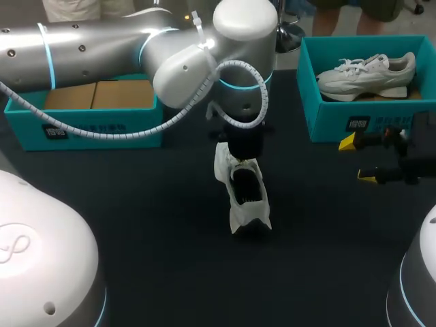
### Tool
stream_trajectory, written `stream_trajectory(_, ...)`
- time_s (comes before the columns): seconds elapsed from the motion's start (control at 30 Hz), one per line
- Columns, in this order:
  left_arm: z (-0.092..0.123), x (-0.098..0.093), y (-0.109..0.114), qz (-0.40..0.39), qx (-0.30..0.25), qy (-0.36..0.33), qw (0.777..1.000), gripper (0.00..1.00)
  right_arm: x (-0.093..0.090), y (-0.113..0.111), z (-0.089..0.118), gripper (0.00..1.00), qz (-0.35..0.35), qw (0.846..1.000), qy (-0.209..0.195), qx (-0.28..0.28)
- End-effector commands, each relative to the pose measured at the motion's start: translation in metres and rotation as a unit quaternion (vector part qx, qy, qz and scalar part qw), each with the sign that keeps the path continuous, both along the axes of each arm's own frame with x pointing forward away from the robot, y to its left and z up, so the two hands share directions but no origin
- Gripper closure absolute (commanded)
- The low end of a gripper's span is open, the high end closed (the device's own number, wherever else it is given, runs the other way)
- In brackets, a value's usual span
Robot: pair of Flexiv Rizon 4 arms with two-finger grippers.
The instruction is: Take the shoe out of the shoebox, open the shoe tongue, remove and reinsert the insole, then place the shoe into the shoebox
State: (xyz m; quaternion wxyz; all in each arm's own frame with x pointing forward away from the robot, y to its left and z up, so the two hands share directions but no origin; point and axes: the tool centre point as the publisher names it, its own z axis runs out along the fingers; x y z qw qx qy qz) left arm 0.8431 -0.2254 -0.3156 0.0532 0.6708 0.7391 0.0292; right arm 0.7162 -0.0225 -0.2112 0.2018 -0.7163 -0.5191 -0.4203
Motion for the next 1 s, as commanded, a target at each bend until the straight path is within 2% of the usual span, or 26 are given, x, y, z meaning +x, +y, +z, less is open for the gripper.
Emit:
stream_trajectory(0.03, 0.010, 0.003, 0.008, 0.011, -0.006, -0.010, 1.000, 1.00, -0.001, 0.000, 0.000, 0.00, -0.001, 1.000, 0.001, -0.002)
stream_trajectory(0.13, 0.011, 0.004, 0.008, 0.025, -0.001, -0.020, 0.999, 1.00, -0.001, 0.000, 0.000, 0.00, -0.001, 1.000, 0.001, -0.002)
stream_trajectory(0.47, -0.007, -0.018, 0.002, 0.036, 0.000, -0.002, 0.999, 1.00, -0.001, 0.000, 0.000, 0.00, -0.001, 1.000, 0.001, -0.002)
stream_trajectory(0.67, -0.016, -0.024, 0.005, 0.042, 0.007, -0.001, 0.999, 1.00, -0.001, 0.000, 0.000, 0.00, -0.001, 1.000, 0.001, -0.002)
stream_trajectory(0.83, -0.003, -0.024, 0.008, 0.046, 0.004, -0.007, 0.999, 1.00, -0.001, 0.000, 0.000, 0.00, -0.001, 1.000, 0.001, -0.002)
stream_trajectory(1.0, 0.013, -0.026, 0.010, 0.083, 0.003, -0.006, 0.997, 1.00, -0.001, 0.000, 0.000, 0.00, -0.001, 1.000, 0.001, -0.002)
